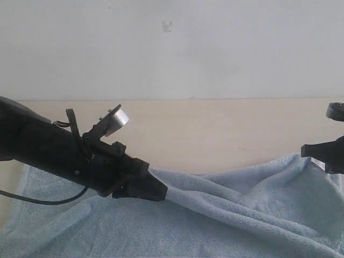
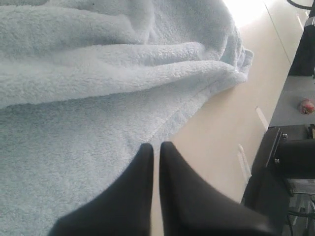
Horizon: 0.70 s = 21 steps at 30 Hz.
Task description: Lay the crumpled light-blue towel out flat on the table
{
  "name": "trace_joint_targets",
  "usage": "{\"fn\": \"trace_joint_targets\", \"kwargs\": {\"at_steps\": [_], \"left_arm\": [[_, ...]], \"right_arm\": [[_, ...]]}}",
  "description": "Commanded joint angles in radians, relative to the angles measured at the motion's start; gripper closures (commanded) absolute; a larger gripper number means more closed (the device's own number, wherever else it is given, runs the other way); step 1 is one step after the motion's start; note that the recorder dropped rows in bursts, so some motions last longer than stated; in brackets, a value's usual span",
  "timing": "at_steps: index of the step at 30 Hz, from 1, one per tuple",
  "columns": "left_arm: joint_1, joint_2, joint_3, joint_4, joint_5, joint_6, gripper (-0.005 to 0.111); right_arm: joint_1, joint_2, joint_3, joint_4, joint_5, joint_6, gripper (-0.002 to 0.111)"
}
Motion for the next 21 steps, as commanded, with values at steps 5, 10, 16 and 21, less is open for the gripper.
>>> {"fn": "trace_joint_targets", "kwargs": {"at_steps": [5, 10, 16, 21], "left_arm": [[-0.008, 0.001, 0.003, -0.041, 0.002, 0.021, 0.103], [-0.008, 0.001, 0.003, -0.042, 0.002, 0.021, 0.103], [-0.008, 0.001, 0.003, -0.042, 0.002, 0.021, 0.103], [-0.008, 0.001, 0.003, -0.048, 0.018, 0.021, 0.103]], "right_arm": [[-0.007, 0.07, -0.007, -0.003, -0.069, -0.017, 0.109], [-0.007, 0.083, -0.007, -0.008, -0.099, -0.04, 0.109], [-0.007, 0.175, -0.007, -0.008, -0.172, -0.124, 0.109], [-0.047, 0.188, -0.04, -0.008, -0.24, -0.156, 0.109]]}}
